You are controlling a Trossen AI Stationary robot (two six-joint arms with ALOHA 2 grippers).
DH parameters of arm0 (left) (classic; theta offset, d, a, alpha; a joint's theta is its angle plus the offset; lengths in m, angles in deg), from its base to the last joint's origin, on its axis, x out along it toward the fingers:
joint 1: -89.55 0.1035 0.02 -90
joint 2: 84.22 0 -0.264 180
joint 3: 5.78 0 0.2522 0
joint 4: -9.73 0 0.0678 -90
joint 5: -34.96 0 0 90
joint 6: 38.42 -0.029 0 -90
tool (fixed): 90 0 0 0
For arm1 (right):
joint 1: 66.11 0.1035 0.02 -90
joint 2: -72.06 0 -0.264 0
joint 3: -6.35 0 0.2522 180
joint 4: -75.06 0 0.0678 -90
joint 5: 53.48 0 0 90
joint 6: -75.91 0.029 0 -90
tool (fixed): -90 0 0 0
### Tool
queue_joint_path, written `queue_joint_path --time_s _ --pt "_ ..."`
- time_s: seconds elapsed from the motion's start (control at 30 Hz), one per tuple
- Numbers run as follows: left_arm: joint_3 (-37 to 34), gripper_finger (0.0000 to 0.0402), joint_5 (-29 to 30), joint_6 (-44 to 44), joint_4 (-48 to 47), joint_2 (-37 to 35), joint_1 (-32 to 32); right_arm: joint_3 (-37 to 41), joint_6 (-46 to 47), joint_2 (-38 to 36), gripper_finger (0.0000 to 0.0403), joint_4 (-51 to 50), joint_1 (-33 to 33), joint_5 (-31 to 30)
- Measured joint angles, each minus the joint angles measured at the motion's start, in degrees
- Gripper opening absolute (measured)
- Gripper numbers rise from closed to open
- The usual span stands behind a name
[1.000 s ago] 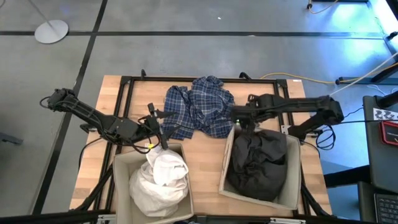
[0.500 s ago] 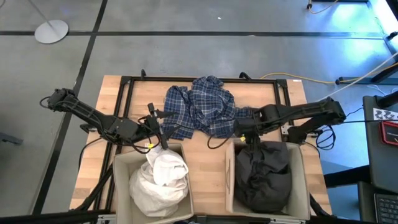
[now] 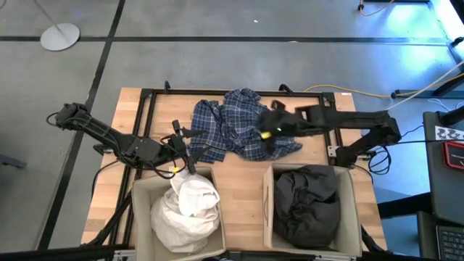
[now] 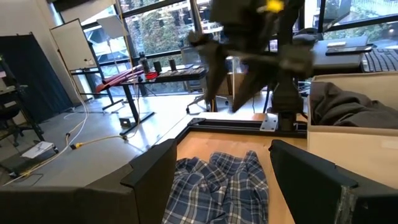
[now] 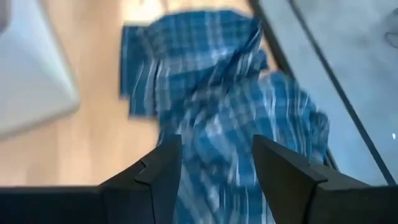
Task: Sort clothes
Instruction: Put the blue checkered shirt into the right laundry organizer
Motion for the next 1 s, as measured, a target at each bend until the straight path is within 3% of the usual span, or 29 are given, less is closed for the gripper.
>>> queue_joint_path --time_s 0.27,0.53,1.0 --pt "0.0 0.0251 0.0 0.0 -0.3 0.0 0.0 3.5 0.2 10.0 0.0198 6.0 -7.2 1.5" --pt "0.0 0.0251 0.0 0.0 -0.4 0.0 0.0 4.6 3.7 21.6 0.0198 9.2 -9.2 3.6" --pt "0.0 0.0251 0.0 0.0 -0.8 0.0 0.0 4.6 4.4 31.7 0.0198 11.0 -12.0 4.5"
